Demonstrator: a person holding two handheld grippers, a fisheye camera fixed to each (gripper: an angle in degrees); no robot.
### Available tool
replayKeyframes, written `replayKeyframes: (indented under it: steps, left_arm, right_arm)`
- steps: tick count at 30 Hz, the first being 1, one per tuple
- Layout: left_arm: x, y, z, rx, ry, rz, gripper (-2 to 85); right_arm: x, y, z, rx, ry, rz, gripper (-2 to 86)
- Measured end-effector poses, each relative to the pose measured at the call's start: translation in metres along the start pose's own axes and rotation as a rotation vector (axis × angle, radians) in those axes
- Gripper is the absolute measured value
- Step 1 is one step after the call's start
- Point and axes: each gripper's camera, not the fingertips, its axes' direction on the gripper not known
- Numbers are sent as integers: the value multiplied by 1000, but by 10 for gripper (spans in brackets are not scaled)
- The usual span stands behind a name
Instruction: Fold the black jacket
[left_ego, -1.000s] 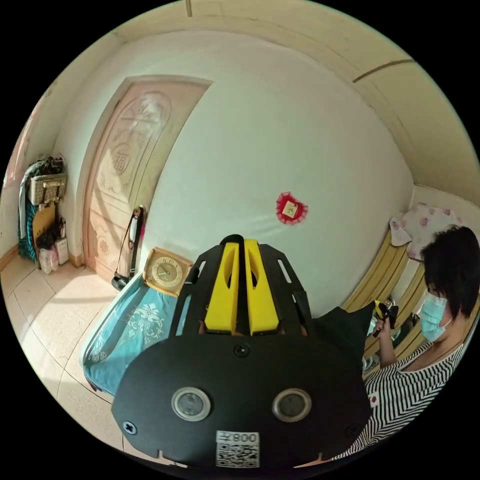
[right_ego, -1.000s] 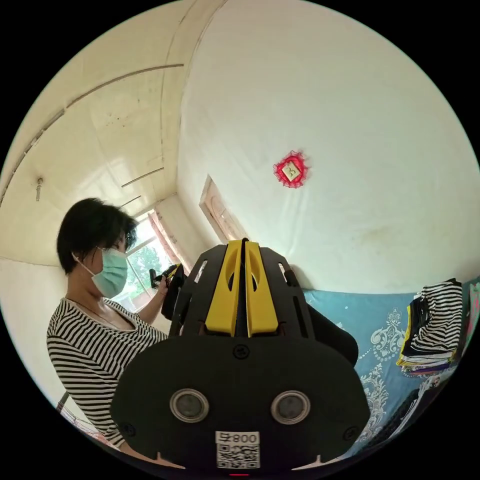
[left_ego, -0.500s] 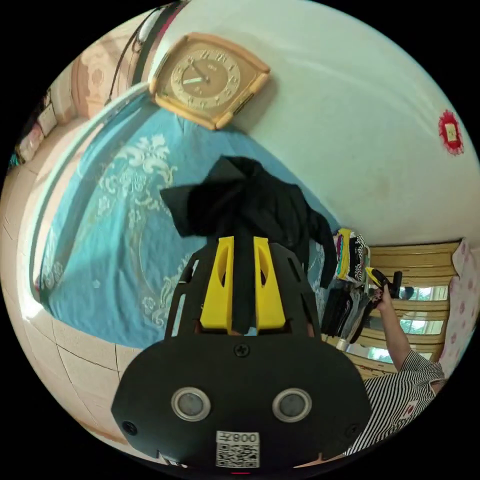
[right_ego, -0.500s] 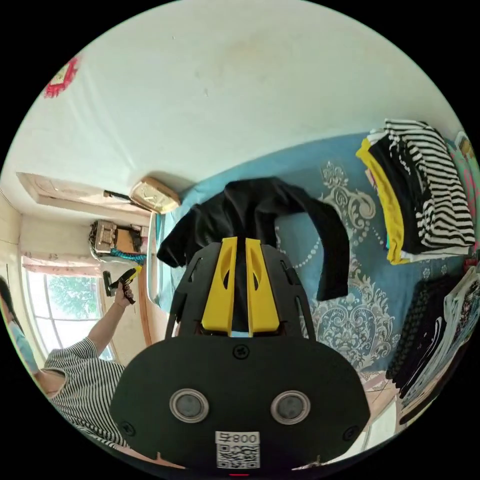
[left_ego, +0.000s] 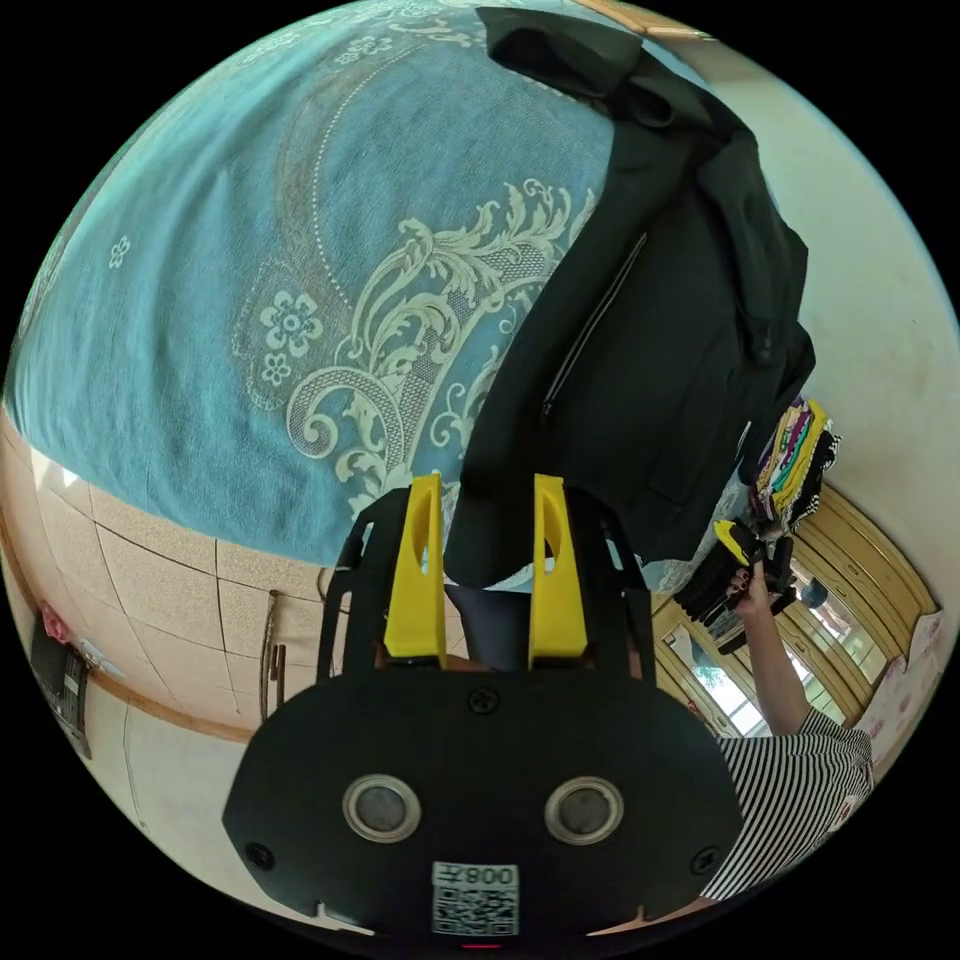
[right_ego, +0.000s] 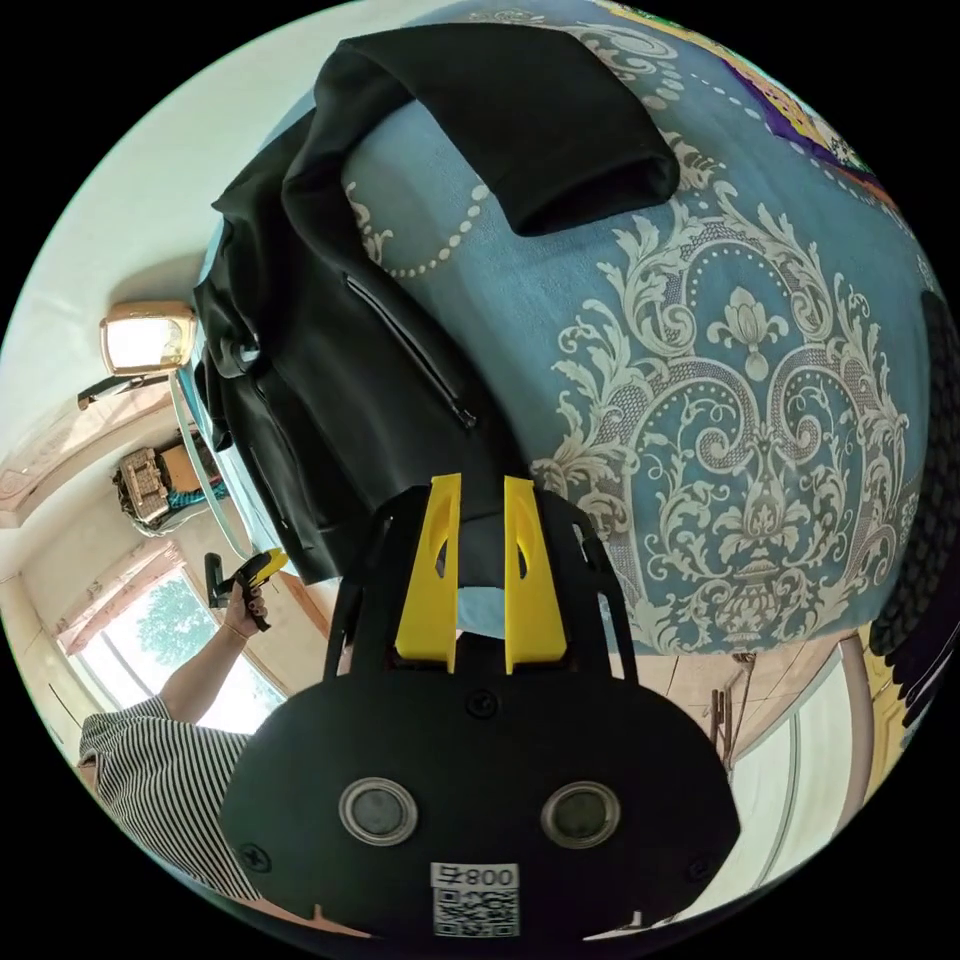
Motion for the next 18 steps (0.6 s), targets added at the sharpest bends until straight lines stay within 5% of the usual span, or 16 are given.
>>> replayKeyframes:
  steps: [4, 8, 18]
  left_arm:
    - [-9, -43, 6, -26, -103, -10, 99]
    - [-23, -64, -6, -38, -4, 4, 57]
    - [-60, -57, -69, -25, -4, 35, 28]
  right_arm:
    - [-11, -32, 30, -81, 114, -64, 80]
    - [-21, -41, 33, -43, 153, -74, 64]
    - [-31, -14, 14, -153, -74, -137, 9]
